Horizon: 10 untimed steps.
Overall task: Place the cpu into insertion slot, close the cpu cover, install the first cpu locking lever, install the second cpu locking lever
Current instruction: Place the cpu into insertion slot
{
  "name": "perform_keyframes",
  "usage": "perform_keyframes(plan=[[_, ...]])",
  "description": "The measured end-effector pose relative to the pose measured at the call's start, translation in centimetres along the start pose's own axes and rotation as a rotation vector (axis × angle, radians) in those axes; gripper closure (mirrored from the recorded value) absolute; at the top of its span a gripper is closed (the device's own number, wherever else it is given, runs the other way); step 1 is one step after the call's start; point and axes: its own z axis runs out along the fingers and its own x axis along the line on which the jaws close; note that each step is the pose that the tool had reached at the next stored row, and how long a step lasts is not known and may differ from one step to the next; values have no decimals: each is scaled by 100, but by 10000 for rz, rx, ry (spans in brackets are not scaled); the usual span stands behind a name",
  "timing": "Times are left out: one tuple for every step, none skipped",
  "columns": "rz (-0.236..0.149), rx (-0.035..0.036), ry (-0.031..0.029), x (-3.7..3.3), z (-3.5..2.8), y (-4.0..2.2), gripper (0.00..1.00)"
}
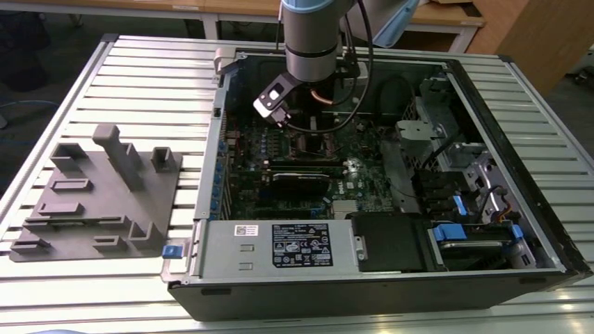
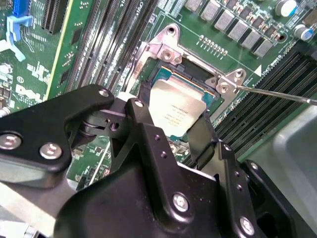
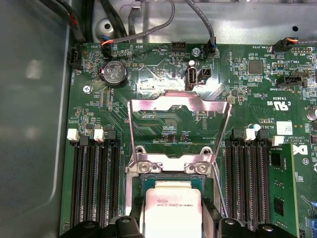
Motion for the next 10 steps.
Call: perform_keyframes(plan=[[0, 0, 0, 0, 0, 0, 46], [0, 0, 0, 0, 1, 0, 46], [0, -1, 1, 0, 2, 0, 46], [0, -1, 0, 0, 2, 0, 46], [0, 0, 0, 0, 2, 0, 46], [0, -1, 1, 0, 3, 0, 46], [0, -1, 0, 0, 3, 0, 46], [0, -3, 3, 1, 5, 0, 46], [0, -8, 10, 2, 7, 1, 45], [1, -10, 17, 3, 10, 1, 45]])
